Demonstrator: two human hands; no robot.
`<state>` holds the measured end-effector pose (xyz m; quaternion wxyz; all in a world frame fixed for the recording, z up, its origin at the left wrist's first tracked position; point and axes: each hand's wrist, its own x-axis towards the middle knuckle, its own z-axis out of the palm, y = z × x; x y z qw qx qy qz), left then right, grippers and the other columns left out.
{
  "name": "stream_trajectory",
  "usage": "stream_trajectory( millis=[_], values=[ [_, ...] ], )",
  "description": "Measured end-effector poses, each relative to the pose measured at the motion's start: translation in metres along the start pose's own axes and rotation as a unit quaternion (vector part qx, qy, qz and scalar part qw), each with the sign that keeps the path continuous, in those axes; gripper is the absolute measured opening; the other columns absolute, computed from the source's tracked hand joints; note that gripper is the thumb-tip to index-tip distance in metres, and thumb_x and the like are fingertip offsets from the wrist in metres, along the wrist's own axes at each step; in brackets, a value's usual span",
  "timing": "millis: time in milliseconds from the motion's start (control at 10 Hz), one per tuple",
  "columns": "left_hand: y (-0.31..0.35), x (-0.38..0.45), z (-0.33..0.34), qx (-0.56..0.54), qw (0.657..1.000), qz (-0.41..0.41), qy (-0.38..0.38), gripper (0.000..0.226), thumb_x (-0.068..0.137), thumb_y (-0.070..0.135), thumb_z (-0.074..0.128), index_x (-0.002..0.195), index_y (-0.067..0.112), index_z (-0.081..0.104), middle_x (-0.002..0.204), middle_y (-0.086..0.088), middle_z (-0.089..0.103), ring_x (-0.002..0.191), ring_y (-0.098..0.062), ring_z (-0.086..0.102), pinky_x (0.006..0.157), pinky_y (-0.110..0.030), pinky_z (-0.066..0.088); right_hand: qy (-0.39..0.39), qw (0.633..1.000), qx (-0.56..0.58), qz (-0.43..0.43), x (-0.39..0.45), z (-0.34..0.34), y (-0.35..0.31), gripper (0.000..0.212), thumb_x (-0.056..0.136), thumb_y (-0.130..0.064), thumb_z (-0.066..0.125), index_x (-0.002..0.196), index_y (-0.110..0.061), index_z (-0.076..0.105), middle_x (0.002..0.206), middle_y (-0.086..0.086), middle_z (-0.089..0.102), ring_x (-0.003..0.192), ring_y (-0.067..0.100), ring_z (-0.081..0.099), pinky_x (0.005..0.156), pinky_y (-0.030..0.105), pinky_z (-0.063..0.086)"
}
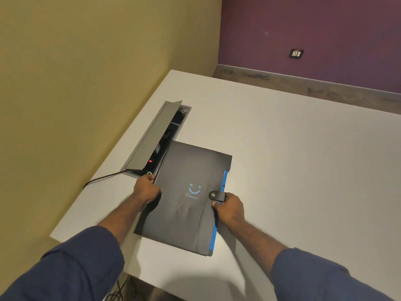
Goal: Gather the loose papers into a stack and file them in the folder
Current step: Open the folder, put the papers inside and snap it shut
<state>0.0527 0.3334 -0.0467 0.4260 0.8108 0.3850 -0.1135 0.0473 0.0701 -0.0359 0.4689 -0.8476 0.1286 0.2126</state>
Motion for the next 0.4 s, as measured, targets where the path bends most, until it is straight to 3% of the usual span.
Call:
stream_trajectory(
  millis=[100, 300, 400],
  values=[
    [-0.004, 0.004, 0.002, 0.012, 1.0, -0.001, -0.002, 0.066, 0.077, -0.006, 0.076, 0.138, 0.0, 0.051, 0.136, -0.019, 0.06, 0.123, -0.037, 0.057, 0.107, -0.042, 0.046, -0.017, 1.0, -0.01, 0.006, 0.0, 0.005, -0.001, 0.01, 0.08, -0.011, 0.062, 0.089, -0.016, 0.06, 0.086, -0.003, 0.062, 0.079, 0.019, 0.058, 0.067, 0.024, 0.041],
    [-0.006, 0.005, 0.007, 0.063, 0.998, 0.013, 0.011, 0.063, 0.076, 0.006, 0.079, 0.135, 0.003, 0.056, 0.132, -0.018, 0.063, 0.118, -0.037, 0.061, 0.102, -0.046, 0.051, -0.039, 0.999, -0.021, -0.007, 0.0, 0.003, -0.002, 0.021, 0.077, -0.01, 0.064, 0.072, -0.026, 0.052, 0.073, -0.012, 0.059, 0.073, 0.018, 0.06, 0.051, 0.014, 0.039],
    [0.001, -0.01, 0.013, 0.178, 0.979, 0.071, 0.07, 0.056, 0.077, 0.023, 0.079, 0.128, 0.007, 0.062, 0.125, -0.017, 0.064, 0.112, -0.035, 0.062, 0.096, -0.044, 0.054, -0.038, 0.997, -0.063, -0.003, 0.002, -0.005, 0.003, 0.016, 0.078, -0.017, 0.065, 0.085, -0.014, 0.051, 0.09, 0.003, 0.061, 0.076, 0.02, 0.057, 0.05, 0.018, 0.035]
  ],
)
